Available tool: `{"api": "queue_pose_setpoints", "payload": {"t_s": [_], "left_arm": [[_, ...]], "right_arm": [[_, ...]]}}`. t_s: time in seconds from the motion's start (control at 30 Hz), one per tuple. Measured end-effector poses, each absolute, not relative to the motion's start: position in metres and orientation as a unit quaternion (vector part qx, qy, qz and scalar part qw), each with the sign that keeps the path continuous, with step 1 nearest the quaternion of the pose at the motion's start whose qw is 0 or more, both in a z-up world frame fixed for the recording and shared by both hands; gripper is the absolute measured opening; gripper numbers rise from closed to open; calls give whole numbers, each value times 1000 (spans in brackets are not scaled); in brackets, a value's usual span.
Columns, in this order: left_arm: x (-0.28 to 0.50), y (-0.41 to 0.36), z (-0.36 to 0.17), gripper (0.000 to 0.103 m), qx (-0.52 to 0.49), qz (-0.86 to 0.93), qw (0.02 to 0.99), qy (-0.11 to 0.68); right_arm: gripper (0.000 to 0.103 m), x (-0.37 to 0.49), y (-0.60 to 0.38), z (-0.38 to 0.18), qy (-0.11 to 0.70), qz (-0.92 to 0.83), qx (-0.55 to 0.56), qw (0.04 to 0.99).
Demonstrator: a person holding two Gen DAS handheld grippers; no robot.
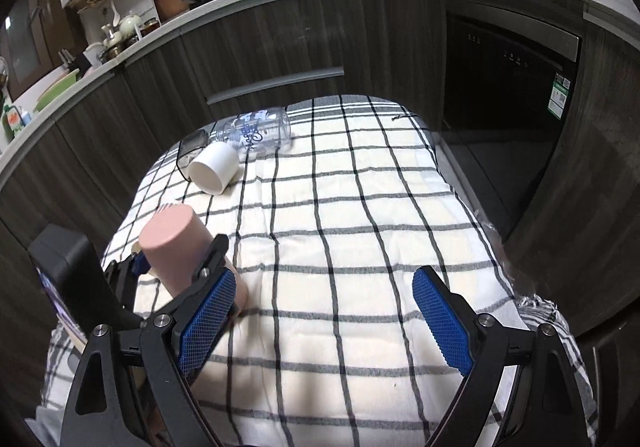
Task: Flip cup upside down
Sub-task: 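Lift the pink cup with the left gripper and rotate it upright, rim down, then lower the pink cup onto the cloth and open the left gripper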
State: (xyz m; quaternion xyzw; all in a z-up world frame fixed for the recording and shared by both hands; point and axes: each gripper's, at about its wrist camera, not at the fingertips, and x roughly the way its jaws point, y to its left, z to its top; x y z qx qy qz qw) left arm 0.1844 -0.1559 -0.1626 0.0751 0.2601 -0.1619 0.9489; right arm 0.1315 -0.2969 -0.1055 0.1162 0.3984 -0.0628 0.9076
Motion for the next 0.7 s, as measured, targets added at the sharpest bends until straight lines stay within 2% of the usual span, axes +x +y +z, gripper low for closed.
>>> {"api": "queue_pose_setpoints", "payload": {"t_s": [0.2,0.43,0.7], "left_arm": [[180,-156,-166,67,73,-163,944,279],[165,-155,-144,82,70,-168,947,266],[142,-136,-106,84,57,-147,951,266]], "right_arm": [[90,128,-298,-103,403,-65,117,905],[90,119,-296,-88,395,-67,115,909],[90,97,-286,-60,372,-66,111,919]]}}
